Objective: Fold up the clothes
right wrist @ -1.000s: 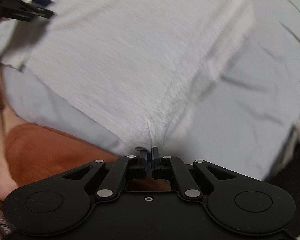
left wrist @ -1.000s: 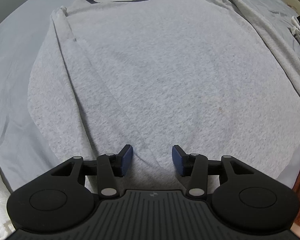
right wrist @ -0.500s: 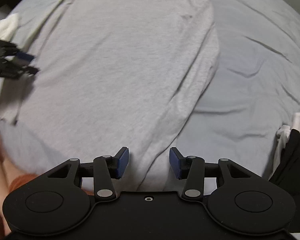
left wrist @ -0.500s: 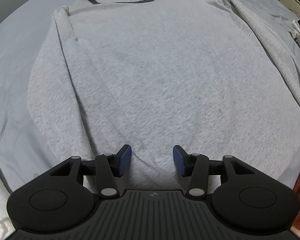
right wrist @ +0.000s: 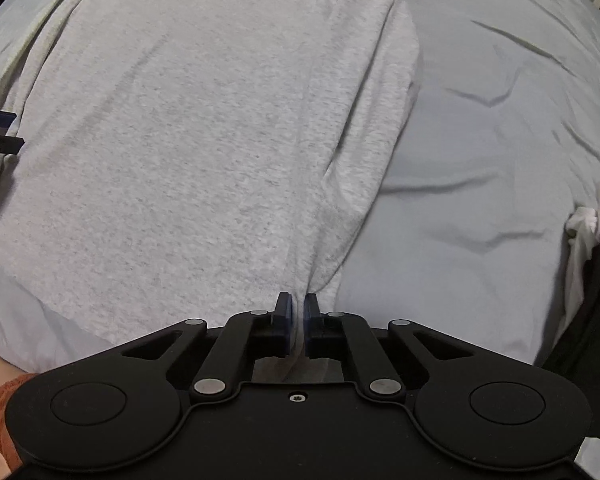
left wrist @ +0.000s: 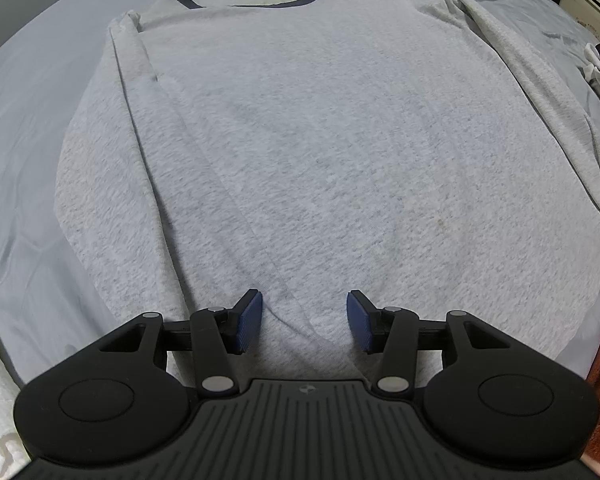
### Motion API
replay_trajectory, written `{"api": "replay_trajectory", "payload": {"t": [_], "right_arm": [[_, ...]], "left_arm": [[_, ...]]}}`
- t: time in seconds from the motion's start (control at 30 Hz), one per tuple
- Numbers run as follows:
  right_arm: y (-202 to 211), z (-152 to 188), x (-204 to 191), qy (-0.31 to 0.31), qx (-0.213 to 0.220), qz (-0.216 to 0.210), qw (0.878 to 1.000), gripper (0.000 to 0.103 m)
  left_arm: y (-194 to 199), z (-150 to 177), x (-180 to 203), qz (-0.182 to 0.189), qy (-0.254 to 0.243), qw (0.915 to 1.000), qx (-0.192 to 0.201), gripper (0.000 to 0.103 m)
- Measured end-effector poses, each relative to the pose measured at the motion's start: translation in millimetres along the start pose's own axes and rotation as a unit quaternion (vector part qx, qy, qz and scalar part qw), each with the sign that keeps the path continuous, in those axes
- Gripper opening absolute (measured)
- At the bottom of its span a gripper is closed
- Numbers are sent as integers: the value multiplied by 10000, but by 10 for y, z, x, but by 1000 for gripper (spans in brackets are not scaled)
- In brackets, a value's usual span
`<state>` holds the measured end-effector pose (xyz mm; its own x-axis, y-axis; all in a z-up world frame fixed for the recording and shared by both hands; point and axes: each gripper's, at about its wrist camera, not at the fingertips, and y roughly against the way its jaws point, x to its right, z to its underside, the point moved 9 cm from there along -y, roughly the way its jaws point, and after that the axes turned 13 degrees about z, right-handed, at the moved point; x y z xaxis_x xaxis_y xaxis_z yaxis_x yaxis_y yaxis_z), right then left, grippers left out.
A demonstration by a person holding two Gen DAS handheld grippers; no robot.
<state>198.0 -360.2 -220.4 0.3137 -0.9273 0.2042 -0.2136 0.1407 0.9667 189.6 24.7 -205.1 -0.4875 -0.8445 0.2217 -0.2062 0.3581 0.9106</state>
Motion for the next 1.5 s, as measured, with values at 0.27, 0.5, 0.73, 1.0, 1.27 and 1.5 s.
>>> {"api": "replay_trajectory", "payload": {"t": [0.27, 0.5, 0.73, 1.0, 1.27, 1.5], "right_arm": [[-175, 335, 380, -268, -571, 470, 9969, 5], [260, 90, 252, -455, 424, 155, 9979, 20], [307, -151, -427, 327, 996, -78, 9945, 39], [-178, -166, -479, 478, 571, 555, 9957, 8], [31, -24, -560, 341, 523, -297, 9976, 1], [136, -67, -642, 628, 531, -398, 9958, 3]], "left_arm": [[44, -20, -5, -28, -18, 10000, -17, 46], [21, -77, 61, -119, -16, 9999, 7, 46], [231, 76, 221, -107, -163, 9997, -139, 46], [204, 318, 184, -163, -190, 9987, -444, 46], [162, 315, 108, -119, -134, 9989, -425, 46], [150, 293, 54, -103, -62, 9992, -370, 46]]}}
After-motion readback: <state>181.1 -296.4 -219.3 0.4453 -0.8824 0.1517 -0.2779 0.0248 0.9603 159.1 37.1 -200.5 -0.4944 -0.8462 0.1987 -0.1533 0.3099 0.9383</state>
